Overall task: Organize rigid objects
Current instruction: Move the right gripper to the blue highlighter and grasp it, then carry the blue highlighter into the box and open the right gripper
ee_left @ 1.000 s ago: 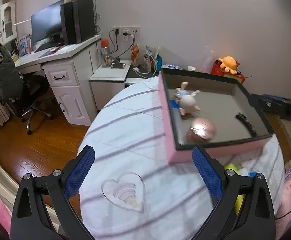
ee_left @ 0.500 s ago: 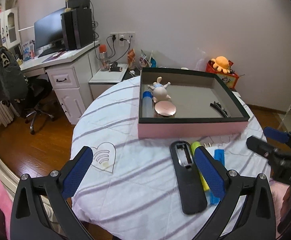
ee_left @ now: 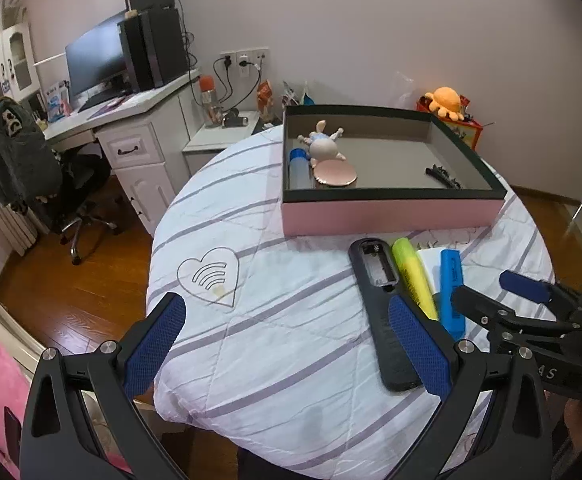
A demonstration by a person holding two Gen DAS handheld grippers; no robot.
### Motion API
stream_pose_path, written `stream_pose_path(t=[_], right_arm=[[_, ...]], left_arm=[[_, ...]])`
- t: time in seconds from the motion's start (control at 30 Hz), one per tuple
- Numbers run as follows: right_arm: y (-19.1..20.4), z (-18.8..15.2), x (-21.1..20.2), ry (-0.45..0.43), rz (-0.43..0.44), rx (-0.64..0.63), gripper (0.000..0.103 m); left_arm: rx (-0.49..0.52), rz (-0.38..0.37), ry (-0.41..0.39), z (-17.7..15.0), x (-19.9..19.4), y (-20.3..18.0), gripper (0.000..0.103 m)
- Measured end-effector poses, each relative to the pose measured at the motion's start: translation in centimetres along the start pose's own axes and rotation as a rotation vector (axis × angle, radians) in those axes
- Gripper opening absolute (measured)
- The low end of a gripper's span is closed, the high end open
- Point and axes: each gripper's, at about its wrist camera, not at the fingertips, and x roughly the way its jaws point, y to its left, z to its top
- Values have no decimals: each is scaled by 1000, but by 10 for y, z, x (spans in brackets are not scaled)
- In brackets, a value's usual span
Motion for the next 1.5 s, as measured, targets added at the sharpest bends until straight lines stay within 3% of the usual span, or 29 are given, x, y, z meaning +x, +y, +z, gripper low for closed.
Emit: stream_pose_path(t=[0.27,0.33,0.4,0.53,0.83,1.03,1.37,1.5], right_arm=[[9,-13,22,43,-28,-12,81],[6,-14,22,44,-12,-10,67],[2,-14,21,54,-1,-10,65],[-5,-13,19,62,-31,-28,45],[-1,-19,28,91,-45,-95,43],[-22,-17,21,102,19,-77,19],[-45,-7,11,91,183,5,17],[-49,7,-2,48,241,25,17]], left_arm=[[-3,-24,16,-6,9,4,103],[-1,-30,17,-6,12,3,103],[-3,-32,20,-6,14,3,103],[-10,-36,26,-7,16,3,103],[21,-41,48,-8,23,-7,103],[17,-43,56,-7,28,-8,103],[21,-61,55,0,37,-13,103],[15,-63,50,7,40,-12,103]])
